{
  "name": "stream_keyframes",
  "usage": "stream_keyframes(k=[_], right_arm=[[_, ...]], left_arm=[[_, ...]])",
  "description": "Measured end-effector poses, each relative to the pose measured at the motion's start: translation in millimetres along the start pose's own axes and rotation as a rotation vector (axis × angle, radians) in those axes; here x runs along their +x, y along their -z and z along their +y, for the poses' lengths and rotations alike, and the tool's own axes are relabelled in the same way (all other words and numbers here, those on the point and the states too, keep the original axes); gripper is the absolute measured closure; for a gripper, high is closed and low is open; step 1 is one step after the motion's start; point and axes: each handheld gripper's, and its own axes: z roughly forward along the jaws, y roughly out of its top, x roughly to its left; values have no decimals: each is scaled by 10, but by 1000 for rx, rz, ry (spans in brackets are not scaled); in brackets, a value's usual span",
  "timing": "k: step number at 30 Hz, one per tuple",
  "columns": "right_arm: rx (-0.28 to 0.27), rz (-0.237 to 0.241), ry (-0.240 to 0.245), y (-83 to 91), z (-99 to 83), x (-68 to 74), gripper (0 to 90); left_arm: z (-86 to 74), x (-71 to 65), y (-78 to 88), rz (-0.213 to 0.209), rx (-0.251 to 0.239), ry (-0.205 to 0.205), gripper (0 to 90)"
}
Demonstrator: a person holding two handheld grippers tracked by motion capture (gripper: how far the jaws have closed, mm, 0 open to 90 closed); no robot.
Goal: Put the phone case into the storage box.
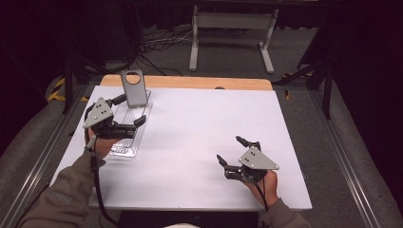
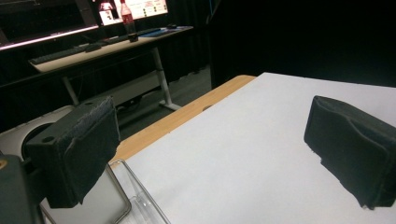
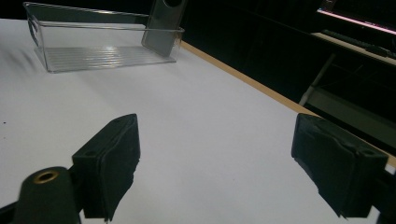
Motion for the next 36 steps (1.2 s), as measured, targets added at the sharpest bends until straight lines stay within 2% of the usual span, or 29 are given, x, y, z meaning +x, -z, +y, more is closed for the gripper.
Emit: stream_keyframes(k=[21,36], right_arm=[[-11,-14,17,33,16,-14,172],[-13,-21,21,34,17,-12,174]], left_arm=[[24,-161,26,-39,-12,-3,37],[0,-268,46,-59,-1,4,33]])
